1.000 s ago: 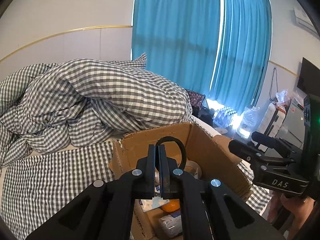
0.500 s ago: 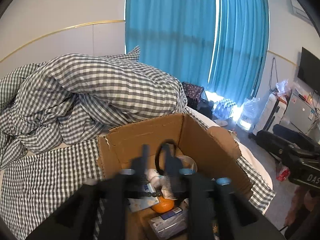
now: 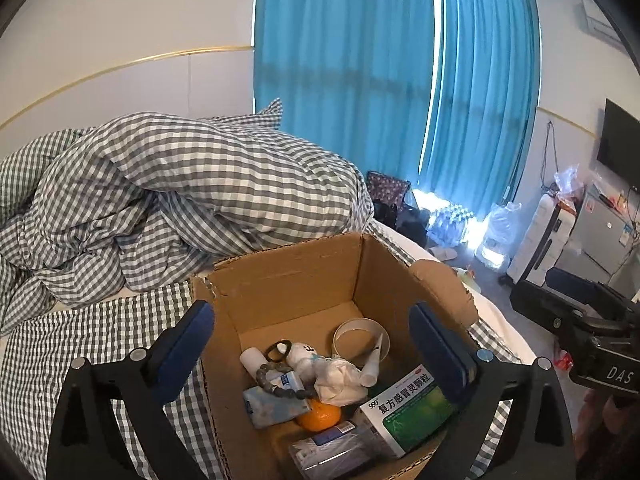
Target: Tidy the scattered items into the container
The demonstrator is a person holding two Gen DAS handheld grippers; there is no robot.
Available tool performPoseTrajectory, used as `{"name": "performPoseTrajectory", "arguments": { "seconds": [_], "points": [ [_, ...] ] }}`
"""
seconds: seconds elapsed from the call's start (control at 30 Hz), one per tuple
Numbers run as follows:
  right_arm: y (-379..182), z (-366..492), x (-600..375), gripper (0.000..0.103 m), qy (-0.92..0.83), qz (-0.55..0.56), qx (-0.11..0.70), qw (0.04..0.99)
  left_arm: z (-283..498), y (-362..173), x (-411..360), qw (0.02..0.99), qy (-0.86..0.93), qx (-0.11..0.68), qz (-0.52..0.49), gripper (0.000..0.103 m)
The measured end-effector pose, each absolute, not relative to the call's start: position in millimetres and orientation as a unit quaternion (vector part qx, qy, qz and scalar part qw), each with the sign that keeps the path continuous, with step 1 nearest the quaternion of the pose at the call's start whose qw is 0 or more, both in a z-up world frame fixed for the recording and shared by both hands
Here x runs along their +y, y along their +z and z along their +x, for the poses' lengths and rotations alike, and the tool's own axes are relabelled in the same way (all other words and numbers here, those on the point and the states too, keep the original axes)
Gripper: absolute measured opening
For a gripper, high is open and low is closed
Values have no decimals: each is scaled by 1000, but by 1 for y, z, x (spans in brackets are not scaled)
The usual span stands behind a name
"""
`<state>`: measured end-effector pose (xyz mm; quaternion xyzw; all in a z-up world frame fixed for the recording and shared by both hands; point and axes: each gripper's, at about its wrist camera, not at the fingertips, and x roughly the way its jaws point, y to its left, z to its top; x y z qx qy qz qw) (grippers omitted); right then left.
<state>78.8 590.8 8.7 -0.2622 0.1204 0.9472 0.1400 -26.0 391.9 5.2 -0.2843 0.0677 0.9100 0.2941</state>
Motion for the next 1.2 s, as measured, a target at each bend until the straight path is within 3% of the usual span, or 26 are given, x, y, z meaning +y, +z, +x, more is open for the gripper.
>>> {"name": "performPoseTrajectory", "arguments": {
  "seconds": [0.47, 0.53, 0.83, 1.2],
  "points": [
    [32, 81, 549, 92, 955, -249, 98, 124, -15, 30, 344, 268, 924, 63, -265, 103],
    [36, 80, 541, 96, 957, -245, 96, 121, -14, 34, 332, 261, 927, 64, -261, 103],
    [50, 74, 492, 103, 963, -239, 80, 98, -10, 54, 271, 223, 941, 47, -250, 103],
    [63, 61, 421, 103, 969, -230, 60, 65, -5, 73, 183, 167, 957, 31, -234, 103]
  ]
}}
